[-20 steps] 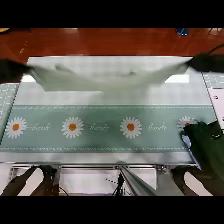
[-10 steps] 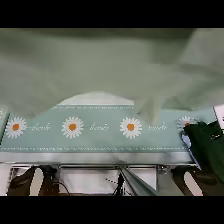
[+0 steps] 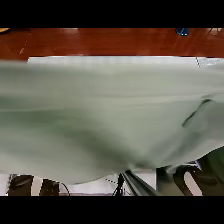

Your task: Fold the shirts.

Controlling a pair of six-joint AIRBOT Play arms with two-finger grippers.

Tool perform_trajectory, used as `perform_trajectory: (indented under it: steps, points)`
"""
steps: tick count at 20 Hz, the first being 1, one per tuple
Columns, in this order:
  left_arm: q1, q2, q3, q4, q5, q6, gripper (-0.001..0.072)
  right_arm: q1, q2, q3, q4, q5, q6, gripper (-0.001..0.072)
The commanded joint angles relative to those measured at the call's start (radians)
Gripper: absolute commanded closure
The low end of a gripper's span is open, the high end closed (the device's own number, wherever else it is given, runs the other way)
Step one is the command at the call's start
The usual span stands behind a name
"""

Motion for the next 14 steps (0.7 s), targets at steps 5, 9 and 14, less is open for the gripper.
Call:
perform_trajectory:
  steps: [5,9,14]
  points:
    - [0.001,-0.123,-0.371,-0.034,-0.062,0.031,0.0675,0.002,-0.399,0.003,0.052,0.196,-0.047,0.0690]
    - [-0.007,-0.290,-0.604,-0.116,0.169,0.086,0.0674,0.002,-0.687,0.003,0.199,0.140,-0.040,0.0690]
    - [-0.130,-0.595,-0.638,-0.130,0.412,0.179,0.0674,0.002,-0.911,0.003,0.234,-0.101,-0.040,0.0689]
